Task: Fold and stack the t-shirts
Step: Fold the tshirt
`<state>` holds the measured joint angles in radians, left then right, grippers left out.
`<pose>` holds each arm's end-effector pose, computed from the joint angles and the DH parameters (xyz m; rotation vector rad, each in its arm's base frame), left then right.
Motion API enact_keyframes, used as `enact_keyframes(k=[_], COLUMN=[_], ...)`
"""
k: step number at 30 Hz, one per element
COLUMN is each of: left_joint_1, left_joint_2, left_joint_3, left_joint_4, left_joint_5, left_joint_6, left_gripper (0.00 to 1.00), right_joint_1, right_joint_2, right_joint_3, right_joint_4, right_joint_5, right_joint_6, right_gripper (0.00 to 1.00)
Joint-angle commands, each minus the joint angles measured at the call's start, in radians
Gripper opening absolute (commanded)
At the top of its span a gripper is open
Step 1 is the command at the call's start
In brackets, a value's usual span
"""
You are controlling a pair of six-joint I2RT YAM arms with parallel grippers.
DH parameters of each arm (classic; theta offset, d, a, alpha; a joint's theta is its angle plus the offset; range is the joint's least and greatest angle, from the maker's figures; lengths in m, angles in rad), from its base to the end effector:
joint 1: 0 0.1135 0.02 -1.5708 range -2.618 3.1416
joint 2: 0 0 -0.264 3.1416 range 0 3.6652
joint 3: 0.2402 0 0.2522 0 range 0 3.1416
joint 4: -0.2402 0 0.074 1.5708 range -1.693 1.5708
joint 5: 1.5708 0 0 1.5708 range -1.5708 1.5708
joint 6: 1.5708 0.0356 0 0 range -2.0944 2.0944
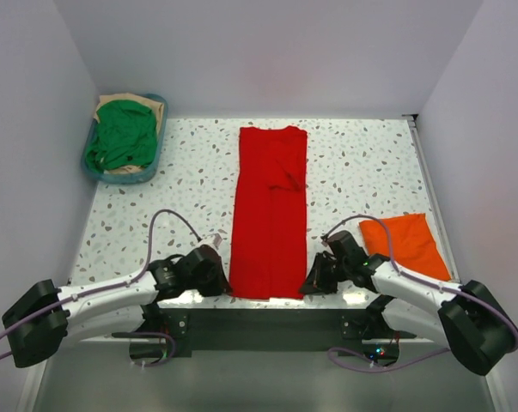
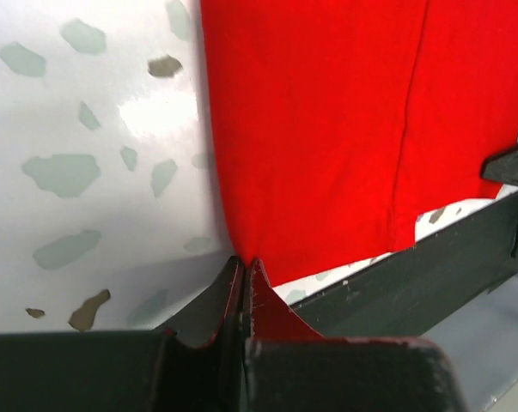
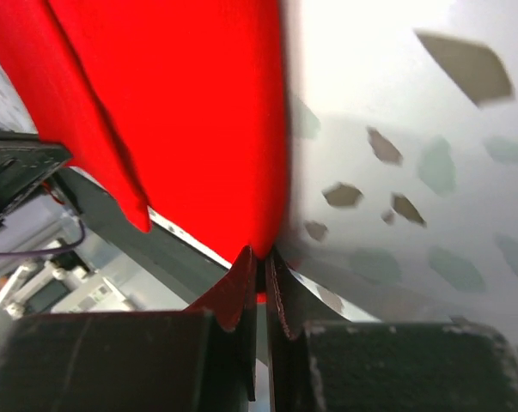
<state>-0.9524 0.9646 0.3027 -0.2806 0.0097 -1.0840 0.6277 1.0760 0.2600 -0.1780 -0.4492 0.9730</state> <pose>0.0949 -0.1339 0.1386 -0.1745 2.7142 -0.7591 0.1237 0.1088 0.1196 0.3008 2.8547 1.0654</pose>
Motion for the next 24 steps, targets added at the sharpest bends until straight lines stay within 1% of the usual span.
enact_keyframes(k=[1,5,8,10,13,17,20,21,24], left_joint_1=[-0.039,-0.069,-0.071,-0.068,-0.063,-0.02,0.039,0.079,0.15], left_joint_2=[-0.047,-0.078,-0.075,-0.044,0.016,0.091,0.149,0.178,0.239], left_joint_3=[-0.001,0.032,0.065,0.116,0.203,0.315,0.361,0.372,0.42], left_joint_4=[-0.018,-0.048,-0.04,-0.038,-0.055,-0.051,-0.02,-0.012,0.024], left_joint_5=[0.012,-0.005,-0.007,-0.048,-0.1,-0.145,-0.139,-0.125,-0.116], left_joint_6=[-0.027,-0.034,-0.014,0.005,0.039,0.081,0.105,0.113,0.151], left_gripper=[0.0,0.0,0.0,0.0,0.0,0.0,0.0,0.0,0.0], right_joint_1=[0.004,0.003,0.004,0.003,0.003,-0.014,-0.058,-0.071,-0.146], right_joint_2=[-0.088,-0.175,-0.218,-0.212,-0.15,-0.067,0.024,0.048,0.131], right_joint_3=[-0.001,-0.001,0.007,0.034,0.129,0.234,0.31,0.326,0.383], right_joint_4=[-0.187,-0.282,-0.307,-0.299,-0.285,-0.195,-0.14,-0.124,-0.078], right_joint_5=[0.026,0.004,0.007,0.027,0.072,0.107,0.116,0.118,0.113], right_joint_6=[-0.062,-0.083,-0.086,-0.088,-0.103,-0.077,-0.082,-0.088,-0.096], right_gripper=[0.0,0.0,0.0,0.0,0.0,0.0,0.0,0.0,0.0])
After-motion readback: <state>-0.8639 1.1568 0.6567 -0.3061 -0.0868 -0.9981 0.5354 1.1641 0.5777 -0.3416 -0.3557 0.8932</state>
